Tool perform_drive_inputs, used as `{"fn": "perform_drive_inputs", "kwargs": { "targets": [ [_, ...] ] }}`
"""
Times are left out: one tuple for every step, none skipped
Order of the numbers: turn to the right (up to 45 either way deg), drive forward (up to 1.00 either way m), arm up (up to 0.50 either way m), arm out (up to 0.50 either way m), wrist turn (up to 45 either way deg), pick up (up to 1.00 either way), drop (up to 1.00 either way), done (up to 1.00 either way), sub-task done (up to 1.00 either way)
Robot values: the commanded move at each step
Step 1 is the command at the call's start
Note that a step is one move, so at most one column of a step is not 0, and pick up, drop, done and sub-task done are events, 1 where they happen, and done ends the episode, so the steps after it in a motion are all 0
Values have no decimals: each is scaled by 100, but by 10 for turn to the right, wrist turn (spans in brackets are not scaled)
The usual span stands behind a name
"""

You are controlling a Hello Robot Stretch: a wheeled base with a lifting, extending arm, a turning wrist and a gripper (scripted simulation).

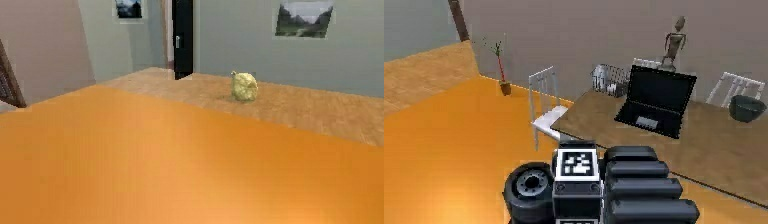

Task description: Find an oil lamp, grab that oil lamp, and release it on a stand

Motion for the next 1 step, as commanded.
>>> {"fn": "perform_drive_inputs", "kwargs": {
  "targets": [
    [0,50,0,0,0,0,0,0,0]
  ]
}}
